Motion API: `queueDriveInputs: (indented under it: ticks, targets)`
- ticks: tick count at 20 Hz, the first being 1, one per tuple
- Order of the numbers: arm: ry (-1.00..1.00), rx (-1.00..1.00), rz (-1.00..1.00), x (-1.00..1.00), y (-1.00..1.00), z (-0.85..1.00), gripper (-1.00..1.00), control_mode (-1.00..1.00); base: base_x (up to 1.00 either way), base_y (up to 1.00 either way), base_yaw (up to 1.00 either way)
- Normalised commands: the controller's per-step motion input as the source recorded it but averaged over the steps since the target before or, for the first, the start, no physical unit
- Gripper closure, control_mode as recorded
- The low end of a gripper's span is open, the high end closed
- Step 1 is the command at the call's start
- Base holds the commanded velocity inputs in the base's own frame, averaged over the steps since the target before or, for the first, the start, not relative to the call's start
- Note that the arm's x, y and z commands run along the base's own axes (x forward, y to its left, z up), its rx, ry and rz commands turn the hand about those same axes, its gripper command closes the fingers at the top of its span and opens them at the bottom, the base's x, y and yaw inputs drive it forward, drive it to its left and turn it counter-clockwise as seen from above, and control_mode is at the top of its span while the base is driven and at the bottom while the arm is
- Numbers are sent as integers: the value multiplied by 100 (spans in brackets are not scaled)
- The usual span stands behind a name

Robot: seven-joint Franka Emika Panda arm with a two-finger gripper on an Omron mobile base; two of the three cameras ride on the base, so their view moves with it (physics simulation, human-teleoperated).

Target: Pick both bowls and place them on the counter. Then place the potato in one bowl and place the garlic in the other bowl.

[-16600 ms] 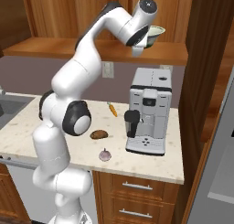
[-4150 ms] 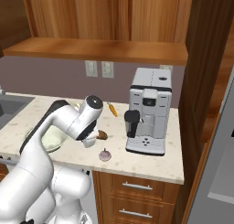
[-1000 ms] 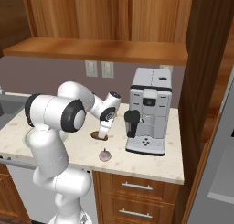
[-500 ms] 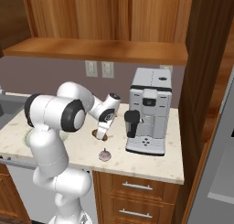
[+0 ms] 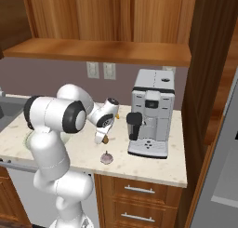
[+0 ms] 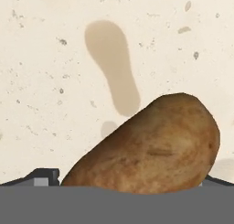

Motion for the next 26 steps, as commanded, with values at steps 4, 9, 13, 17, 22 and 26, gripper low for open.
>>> queueDriveInputs:
  ticks: [4, 9, 13, 17, 22, 26]
  targets:
    - [-1, -3, -5, 5, 0, -39, -100, -100, 0, 0, 0]
    - [-7, -9, -3, -13, 0, -37, 100, -100, 0, 0, 0]
    - [-21, -7, 0, -42, 0, -21, 100, -100, 0, 0, 0]
    - [-30, -2, -2, -46, 0, -7, 100, -100, 0, 0, 0]
    - [-9, 0, 0, -19, -1, 32, 100, -100, 0, 0, 0]
    - [0, 2, 0, -17, 2, 64, 100, -100, 0, 0, 0]
